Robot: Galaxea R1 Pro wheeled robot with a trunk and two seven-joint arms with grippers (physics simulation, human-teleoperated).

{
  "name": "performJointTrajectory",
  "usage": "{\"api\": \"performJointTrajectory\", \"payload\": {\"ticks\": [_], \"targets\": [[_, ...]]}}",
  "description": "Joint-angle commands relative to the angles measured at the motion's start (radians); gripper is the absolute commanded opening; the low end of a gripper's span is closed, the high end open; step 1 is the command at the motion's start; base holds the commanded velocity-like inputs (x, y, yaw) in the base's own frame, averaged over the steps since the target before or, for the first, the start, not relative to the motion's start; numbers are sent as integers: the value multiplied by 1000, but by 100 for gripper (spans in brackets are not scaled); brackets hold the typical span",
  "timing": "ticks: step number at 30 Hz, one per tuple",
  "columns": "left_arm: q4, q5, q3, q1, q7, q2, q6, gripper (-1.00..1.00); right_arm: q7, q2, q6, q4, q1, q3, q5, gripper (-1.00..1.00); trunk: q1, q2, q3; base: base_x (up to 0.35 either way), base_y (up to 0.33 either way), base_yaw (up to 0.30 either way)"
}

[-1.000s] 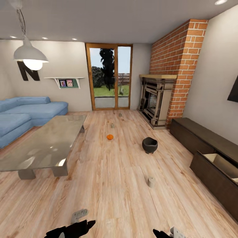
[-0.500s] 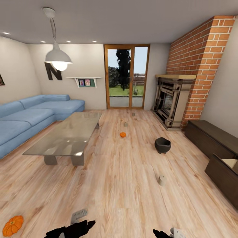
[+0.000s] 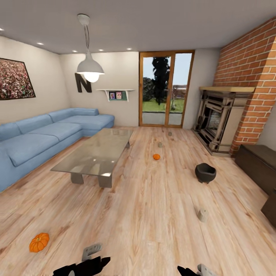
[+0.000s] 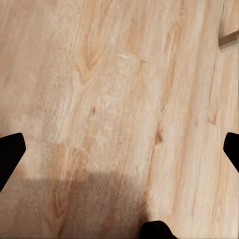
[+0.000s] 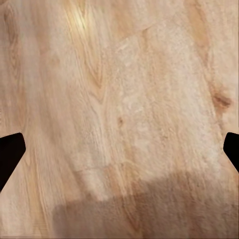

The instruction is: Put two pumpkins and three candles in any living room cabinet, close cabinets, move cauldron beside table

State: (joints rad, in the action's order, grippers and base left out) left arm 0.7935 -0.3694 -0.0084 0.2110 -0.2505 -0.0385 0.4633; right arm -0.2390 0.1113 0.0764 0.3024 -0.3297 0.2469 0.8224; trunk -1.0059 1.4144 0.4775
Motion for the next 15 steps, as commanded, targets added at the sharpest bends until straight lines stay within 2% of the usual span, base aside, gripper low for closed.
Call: {"api": "performJointTrajectory", "payload": {"ticks": [1, 6, 15], "targets": [[-2, -7, -1, 1, 0, 0, 6, 100, -1, 1, 4, 1, 0, 3, 7, 100, 0, 1, 1, 0, 0, 274], [-6, -8, 0, 1, 0, -1, 6, 100, 0, 1, 3, 1, 0, 3, 7, 100, 0, 1, 1, 0, 47, 274], [-24, -8, 5, 1, 0, -1, 6, 100, 0, 1, 3, 1, 0, 3, 7, 100, 0, 1, 1, 0, 250, 274]]}}
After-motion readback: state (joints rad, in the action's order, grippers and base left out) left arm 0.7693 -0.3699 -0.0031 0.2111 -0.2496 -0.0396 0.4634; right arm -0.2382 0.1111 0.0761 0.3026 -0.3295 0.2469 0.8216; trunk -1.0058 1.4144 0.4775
